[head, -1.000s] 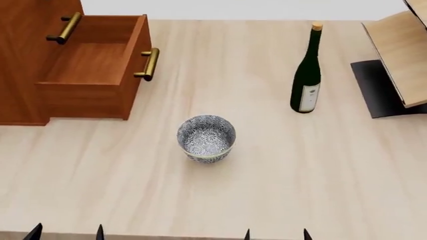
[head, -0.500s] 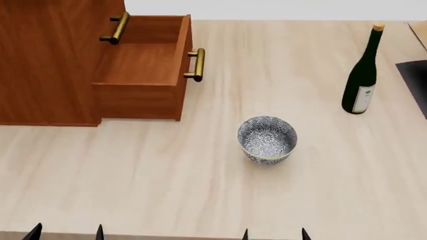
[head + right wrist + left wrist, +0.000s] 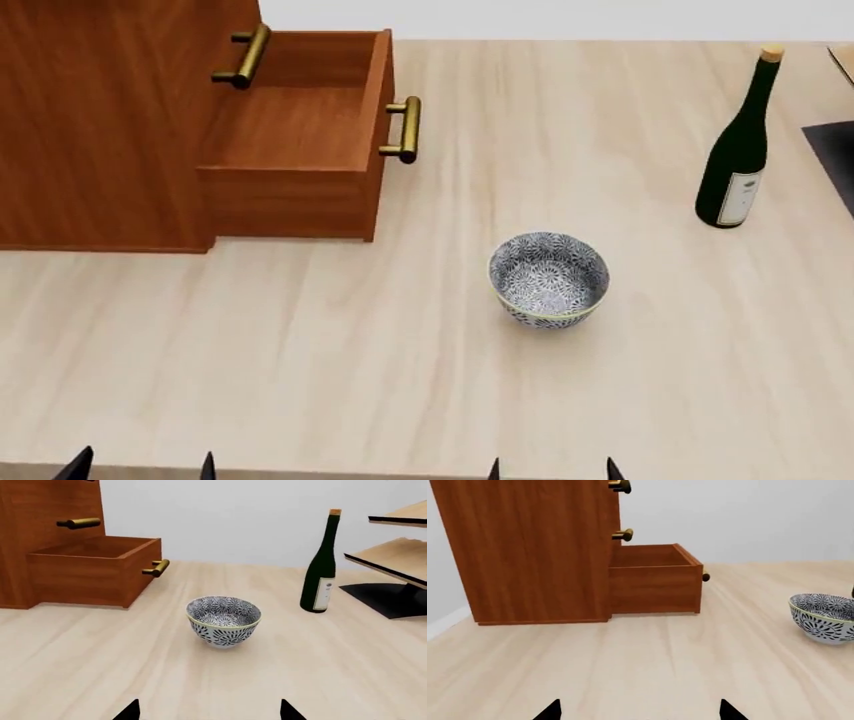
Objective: Put the wine bottle in the bottom drawer of the cabinet.
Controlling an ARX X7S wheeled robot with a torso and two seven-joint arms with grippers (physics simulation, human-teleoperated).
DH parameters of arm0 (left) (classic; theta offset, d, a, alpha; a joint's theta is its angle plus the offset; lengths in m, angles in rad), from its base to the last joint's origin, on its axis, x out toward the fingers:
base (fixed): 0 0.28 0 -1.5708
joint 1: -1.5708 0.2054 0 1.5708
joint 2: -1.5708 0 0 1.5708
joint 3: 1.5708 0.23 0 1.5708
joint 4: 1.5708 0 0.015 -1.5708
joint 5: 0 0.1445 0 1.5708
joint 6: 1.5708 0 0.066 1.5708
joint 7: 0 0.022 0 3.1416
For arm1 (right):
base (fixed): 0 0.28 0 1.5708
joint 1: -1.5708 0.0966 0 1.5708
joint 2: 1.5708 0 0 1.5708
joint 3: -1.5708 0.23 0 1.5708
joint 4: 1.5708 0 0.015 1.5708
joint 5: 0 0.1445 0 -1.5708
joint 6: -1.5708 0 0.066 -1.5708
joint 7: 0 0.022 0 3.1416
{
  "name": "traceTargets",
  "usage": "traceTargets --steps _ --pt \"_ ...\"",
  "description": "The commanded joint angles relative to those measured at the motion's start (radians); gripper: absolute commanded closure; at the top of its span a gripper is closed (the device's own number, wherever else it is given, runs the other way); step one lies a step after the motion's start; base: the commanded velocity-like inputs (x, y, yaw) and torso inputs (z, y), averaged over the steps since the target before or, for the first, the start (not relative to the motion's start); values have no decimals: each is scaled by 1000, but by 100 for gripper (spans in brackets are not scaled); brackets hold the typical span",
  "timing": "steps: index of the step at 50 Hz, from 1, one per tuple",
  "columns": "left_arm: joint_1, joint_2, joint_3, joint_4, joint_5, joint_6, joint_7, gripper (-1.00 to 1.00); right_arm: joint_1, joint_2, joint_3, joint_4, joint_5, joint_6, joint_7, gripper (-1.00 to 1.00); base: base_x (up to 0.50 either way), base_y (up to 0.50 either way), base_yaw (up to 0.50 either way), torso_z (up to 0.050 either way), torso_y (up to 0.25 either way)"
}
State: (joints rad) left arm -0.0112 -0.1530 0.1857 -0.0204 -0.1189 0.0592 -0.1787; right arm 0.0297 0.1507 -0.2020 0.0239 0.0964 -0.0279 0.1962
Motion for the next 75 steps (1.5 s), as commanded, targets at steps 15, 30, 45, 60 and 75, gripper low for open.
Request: traceTargets --steps 15,30,45,60,75 --pt "8 -37 -23 244 -53 -200 -65 -100 -8 47 2 -161 22 132 28 -100 0 0 0 0 0" --pt "-50 -93 -61 661 -150 -646 -146 -100 6 111 3 -474 57 369 31 -100 0 0 0 0 0" --pt "-160 -79 -293 1065 -501 -1116 -255 -100 41 164 -9 -784 46 638 71 -100 0 0 0 0 0" --pt "-277 -551 -14 1065 -931 -740 -800 -100 83 181 2 -961 63 800 95 -100 0 0 0 0 0" --pt "-376 -710 198 1066 -961 -556 -919 -100 101 168 40 -983 113 838 92 -100 0 0 0 0 0"
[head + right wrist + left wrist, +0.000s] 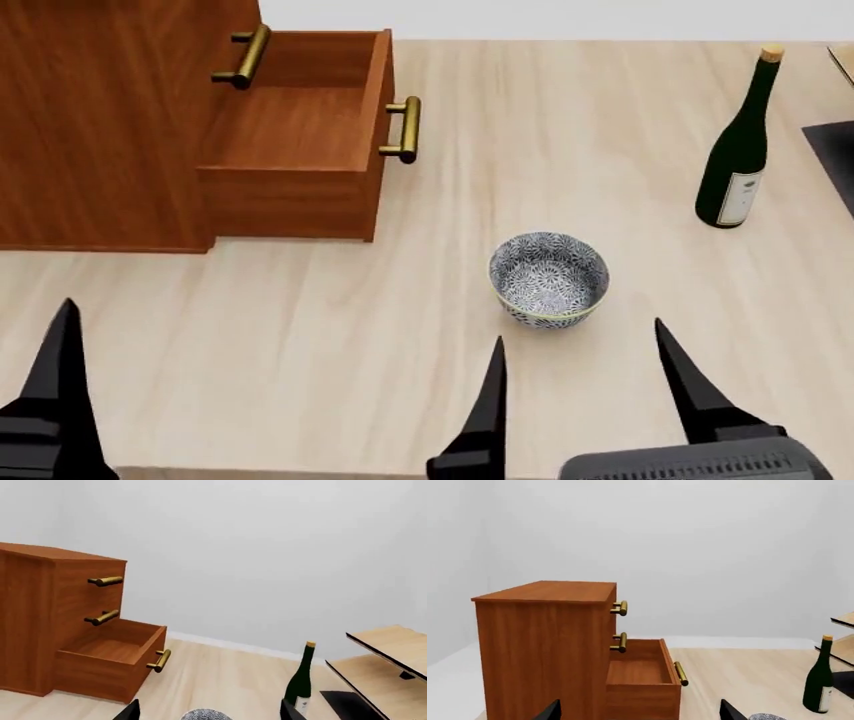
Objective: Put the wine bottle in the bottom drawer of the cabinet.
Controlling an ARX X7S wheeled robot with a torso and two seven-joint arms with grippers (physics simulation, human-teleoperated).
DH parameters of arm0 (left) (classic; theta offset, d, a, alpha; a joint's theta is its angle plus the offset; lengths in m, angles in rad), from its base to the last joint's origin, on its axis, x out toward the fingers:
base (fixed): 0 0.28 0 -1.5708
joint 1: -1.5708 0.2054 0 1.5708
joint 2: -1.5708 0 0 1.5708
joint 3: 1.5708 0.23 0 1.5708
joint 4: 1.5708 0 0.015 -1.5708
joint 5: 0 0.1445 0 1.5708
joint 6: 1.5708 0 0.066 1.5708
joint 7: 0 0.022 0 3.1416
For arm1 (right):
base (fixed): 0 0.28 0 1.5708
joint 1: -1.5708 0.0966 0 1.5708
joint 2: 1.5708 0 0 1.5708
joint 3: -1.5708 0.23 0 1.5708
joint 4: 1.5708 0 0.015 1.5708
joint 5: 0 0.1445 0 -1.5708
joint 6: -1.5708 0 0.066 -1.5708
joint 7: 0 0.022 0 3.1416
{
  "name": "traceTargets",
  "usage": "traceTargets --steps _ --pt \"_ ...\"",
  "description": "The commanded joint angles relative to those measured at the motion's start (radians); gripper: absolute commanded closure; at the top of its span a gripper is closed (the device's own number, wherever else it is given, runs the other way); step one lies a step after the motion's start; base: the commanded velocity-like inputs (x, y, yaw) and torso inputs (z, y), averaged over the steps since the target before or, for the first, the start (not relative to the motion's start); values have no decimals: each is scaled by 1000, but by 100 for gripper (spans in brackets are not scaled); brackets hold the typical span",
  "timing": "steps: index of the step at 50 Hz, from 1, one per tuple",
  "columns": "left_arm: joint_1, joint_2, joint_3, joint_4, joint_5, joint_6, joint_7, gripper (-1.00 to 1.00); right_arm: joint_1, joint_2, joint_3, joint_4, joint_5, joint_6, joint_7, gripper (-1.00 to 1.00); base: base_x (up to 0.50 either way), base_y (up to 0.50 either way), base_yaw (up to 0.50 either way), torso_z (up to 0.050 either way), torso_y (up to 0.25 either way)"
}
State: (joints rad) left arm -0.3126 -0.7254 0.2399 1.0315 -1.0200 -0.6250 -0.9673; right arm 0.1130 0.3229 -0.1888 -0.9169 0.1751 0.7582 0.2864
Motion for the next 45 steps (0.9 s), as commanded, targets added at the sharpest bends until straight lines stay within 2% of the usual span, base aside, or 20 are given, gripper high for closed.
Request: traceTargets --steps 1,6,10,14,27,39,45 --pt "-79 -142 154 13 -60 135 -138 -100 21 -1 23 -45 29 59 6 -100 0 0 0 0 0" --pt "-95 -164 180 13 -68 165 -157 -100 34 11 11 -92 28 116 21 -100 0 0 0 0 0" --pt "-163 -249 304 15 -59 280 -221 -100 29 15 16 -98 47 115 17 -100 0 0 0 0 0" --pt "-219 -277 391 13 -58 326 -247 -100 30 27 6 -120 47 128 35 -100 0 0 0 0 0" --pt "-234 -293 435 0 -50 365 -252 -100 59 91 -34 -128 112 127 158 -100 0 0 0 0 0" --pt "-235 -306 444 2 -43 388 -257 -100 160 283 -155 -129 342 45 444 -100 0 0 0 0 0" --pt "-240 -310 454 1 -40 391 -260 -100 193 334 -202 -124 394 7 511 -100 85 0 0 0 0"
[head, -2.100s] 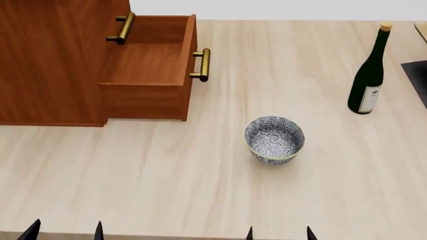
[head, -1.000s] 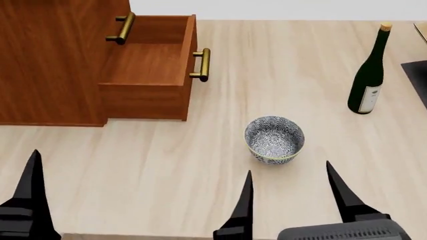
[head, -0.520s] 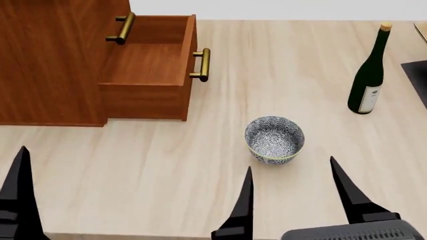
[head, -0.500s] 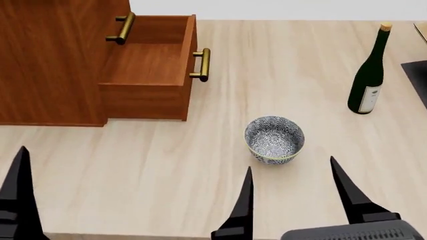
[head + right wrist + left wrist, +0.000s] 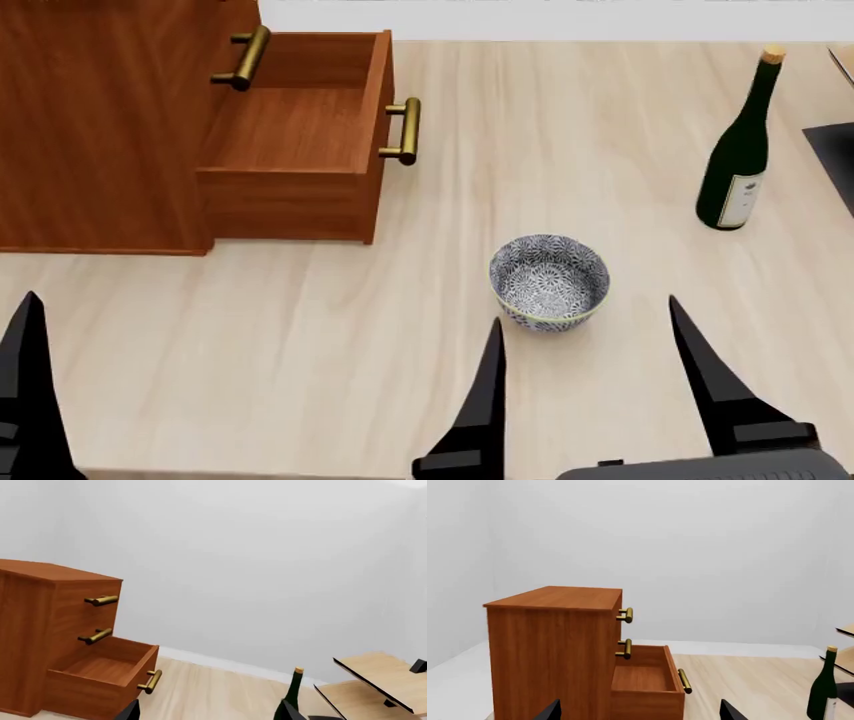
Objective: Put the wine bottle in the bottom drawer of the cabinet.
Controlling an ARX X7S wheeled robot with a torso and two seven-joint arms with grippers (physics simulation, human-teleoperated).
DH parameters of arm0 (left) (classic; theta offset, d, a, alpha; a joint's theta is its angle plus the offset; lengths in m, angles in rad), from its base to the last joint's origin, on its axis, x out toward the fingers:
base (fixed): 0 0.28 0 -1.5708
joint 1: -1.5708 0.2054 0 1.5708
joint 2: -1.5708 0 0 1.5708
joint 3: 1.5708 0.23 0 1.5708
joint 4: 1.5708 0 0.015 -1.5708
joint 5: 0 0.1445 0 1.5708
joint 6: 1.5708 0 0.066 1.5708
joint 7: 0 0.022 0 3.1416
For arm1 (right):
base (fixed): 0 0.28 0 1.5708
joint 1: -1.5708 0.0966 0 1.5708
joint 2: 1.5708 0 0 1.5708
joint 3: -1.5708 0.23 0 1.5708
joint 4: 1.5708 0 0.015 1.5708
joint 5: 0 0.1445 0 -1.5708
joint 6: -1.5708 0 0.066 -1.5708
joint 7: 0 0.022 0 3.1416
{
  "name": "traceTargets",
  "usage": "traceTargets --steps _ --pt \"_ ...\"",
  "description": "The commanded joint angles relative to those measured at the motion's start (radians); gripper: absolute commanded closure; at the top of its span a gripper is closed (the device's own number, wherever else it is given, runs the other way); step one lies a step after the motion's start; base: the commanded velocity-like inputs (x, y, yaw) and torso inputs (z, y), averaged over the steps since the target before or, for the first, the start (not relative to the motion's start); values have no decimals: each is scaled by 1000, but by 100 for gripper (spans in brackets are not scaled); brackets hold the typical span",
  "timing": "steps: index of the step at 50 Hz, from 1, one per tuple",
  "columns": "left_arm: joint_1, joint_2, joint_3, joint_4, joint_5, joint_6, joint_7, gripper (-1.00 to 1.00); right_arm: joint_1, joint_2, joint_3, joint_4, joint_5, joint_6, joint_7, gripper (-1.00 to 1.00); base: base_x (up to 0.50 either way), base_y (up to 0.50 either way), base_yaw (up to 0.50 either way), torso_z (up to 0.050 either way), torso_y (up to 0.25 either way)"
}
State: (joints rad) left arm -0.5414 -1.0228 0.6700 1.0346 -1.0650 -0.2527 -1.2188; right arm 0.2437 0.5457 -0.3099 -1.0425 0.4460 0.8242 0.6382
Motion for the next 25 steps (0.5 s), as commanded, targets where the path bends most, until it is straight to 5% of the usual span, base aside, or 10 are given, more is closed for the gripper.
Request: traceTargets --steps 1,25 --pt "-9 -13 25 -4 6 22 -6 -100 65 114 -86 4 124 -61 161 -100 176 0 0 0 0" --pt "-15 -26 53 -9 29 55 -9 -100 90 143 -153 27 117 -104 191 -100 182 0 0 0 0"
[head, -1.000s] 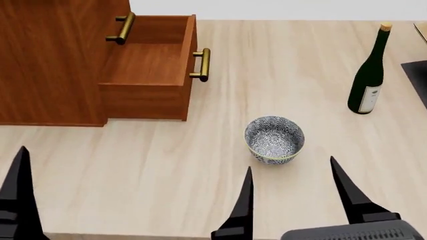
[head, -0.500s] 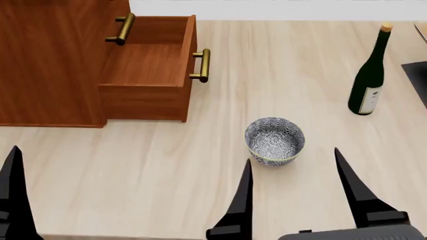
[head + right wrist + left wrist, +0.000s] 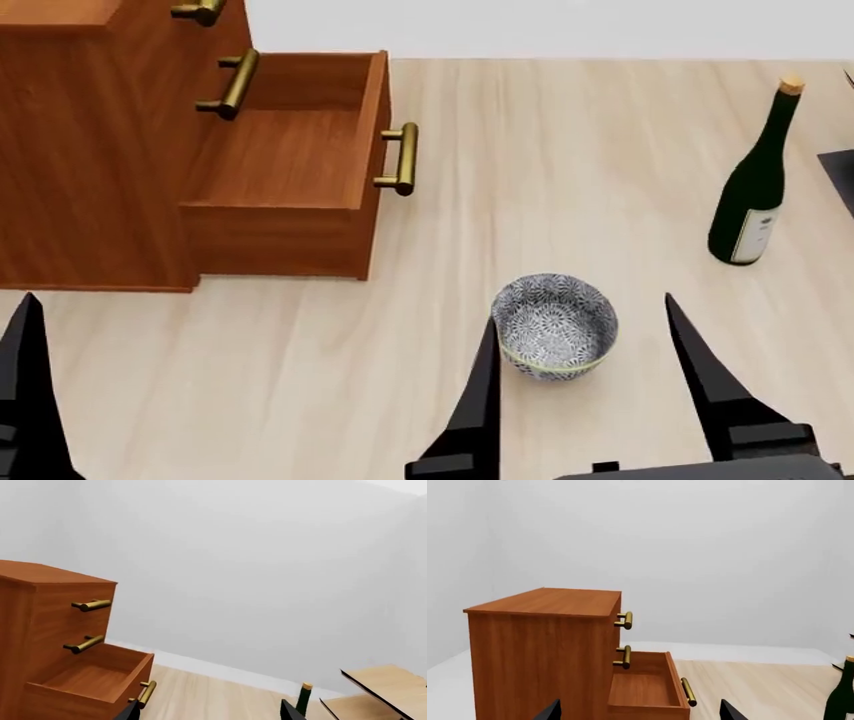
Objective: Put the wine bottle in the bottom drawer of the cabinet.
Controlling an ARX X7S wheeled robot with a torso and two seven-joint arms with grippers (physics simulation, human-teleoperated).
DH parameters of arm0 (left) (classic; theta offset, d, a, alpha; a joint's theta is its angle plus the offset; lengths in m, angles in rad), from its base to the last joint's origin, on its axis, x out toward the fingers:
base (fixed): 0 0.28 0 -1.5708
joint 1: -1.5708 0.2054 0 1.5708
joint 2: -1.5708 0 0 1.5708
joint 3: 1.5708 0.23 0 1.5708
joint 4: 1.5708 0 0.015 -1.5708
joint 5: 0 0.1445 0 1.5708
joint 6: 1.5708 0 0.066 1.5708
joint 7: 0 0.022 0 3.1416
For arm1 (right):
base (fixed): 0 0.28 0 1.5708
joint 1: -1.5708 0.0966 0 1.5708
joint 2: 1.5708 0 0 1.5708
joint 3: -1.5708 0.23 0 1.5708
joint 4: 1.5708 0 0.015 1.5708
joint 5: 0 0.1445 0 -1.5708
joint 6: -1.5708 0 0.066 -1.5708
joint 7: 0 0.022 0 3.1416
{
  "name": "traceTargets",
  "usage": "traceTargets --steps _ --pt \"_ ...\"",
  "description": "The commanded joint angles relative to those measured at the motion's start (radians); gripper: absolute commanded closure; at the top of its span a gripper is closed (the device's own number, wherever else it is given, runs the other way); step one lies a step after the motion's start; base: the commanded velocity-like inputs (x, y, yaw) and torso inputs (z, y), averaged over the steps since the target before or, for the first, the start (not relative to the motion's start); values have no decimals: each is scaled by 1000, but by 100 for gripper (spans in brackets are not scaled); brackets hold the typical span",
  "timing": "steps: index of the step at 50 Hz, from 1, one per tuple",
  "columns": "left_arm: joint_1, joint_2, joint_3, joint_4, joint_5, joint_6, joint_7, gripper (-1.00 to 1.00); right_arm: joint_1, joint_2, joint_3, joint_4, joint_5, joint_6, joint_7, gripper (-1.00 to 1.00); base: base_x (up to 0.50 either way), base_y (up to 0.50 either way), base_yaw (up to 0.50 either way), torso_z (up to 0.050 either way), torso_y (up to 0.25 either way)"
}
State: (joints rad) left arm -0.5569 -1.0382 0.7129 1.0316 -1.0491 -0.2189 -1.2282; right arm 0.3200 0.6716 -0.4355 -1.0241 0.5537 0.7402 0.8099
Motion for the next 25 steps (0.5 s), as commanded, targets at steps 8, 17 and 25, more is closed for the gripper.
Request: traceTargets --steps 8,17,25 --pt "-4 -8 17 -5 12 28 -8 -100 21 21 -34 15 19 -26 24 -100 182 0 0 0 0" --pt "-13 -4 32 4 11 35 -12 -100 31 25 -36 16 36 -22 33 -100 183 0 0 0 0" --pt "-7 -10 49 -4 32 54 -8 -100 16 38 -37 23 33 -43 37 -100 183 0 0 0 0"
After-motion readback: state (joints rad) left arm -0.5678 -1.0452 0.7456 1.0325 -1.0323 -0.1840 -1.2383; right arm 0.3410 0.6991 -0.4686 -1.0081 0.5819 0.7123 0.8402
